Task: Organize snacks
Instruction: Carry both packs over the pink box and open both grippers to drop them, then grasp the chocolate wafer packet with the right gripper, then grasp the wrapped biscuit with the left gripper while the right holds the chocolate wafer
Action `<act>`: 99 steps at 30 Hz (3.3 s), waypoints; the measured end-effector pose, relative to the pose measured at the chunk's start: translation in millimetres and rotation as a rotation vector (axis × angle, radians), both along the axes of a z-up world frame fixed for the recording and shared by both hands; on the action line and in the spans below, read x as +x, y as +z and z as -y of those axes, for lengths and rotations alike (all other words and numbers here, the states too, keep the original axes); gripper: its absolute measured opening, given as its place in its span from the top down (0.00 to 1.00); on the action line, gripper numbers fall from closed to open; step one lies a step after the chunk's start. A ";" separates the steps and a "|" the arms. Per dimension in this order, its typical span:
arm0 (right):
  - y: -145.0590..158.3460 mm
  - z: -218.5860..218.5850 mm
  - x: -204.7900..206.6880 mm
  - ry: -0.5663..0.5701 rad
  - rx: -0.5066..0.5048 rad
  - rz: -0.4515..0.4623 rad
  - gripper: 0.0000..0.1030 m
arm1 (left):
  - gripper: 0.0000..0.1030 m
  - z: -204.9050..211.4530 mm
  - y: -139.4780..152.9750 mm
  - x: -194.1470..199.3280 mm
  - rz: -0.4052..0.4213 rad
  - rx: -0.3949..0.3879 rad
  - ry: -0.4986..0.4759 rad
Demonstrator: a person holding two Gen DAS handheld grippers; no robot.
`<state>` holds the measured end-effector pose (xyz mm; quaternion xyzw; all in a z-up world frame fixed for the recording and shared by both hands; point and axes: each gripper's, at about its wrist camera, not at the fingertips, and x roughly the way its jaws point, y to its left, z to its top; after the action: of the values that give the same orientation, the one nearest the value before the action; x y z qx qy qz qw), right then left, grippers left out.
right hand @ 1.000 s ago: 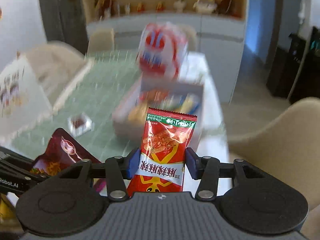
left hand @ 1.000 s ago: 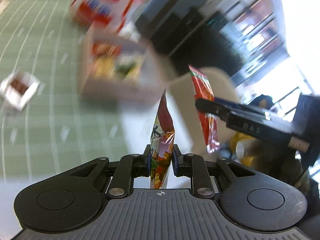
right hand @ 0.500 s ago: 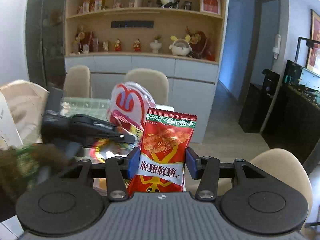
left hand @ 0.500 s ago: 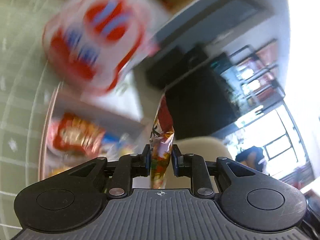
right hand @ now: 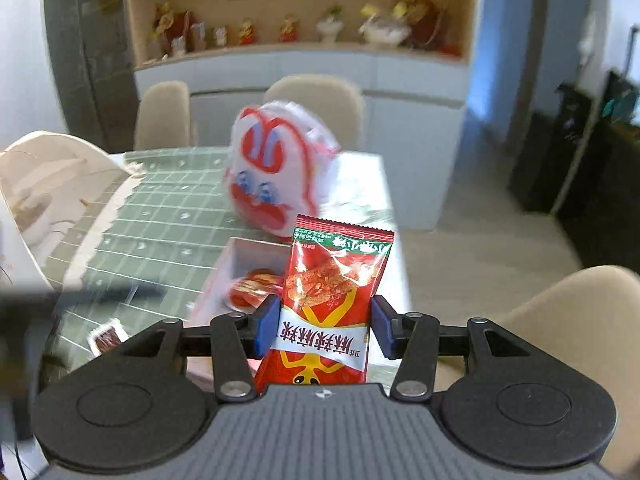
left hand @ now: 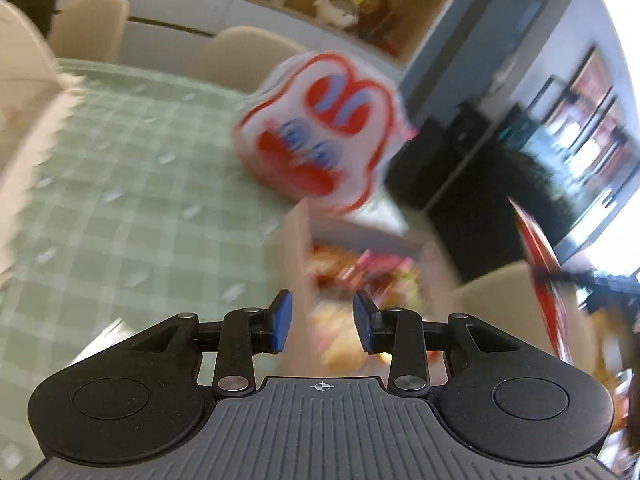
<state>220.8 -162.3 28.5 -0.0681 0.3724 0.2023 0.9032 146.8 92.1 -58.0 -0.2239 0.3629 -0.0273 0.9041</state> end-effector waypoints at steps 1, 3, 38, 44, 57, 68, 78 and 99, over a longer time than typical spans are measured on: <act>-6.2 -10.0 15.1 0.007 0.011 -0.035 0.53 | 0.64 -5.0 -4.0 -15.5 -0.024 0.002 0.008; -21.8 -30.5 44.4 0.036 0.045 -0.094 0.50 | 0.64 -13.8 -14.8 -43.1 -0.067 -0.015 0.043; -151.5 -234.4 -47.2 0.401 -0.095 -0.276 0.58 | 0.64 -94.9 -60.9 -169.0 -0.226 -0.021 0.186; -145.7 -178.4 -84.4 0.340 -0.104 -0.244 0.57 | 0.64 -88.9 -60.0 -129.3 -0.206 0.033 0.130; -161.4 -105.4 -122.1 0.158 -0.118 -0.271 0.31 | 0.64 -75.7 -69.3 -29.6 -0.205 0.249 0.074; -173.4 -87.4 -145.1 0.110 -0.129 -0.218 0.08 | 0.56 -56.3 -80.6 -21.5 -0.222 0.346 0.013; -180.5 -84.7 -142.8 0.080 -0.120 -0.200 0.00 | 0.56 -51.1 -78.0 -58.0 -0.229 0.303 0.018; -183.8 -82.4 -148.5 0.064 -0.096 -0.157 0.00 | 0.56 -49.7 -77.0 -81.7 -0.211 0.261 -0.102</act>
<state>72.3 -79.8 -155.3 -0.1070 0.4487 0.2179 0.8601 65.1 141.8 -135.0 -0.0873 0.4672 -0.0022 0.8798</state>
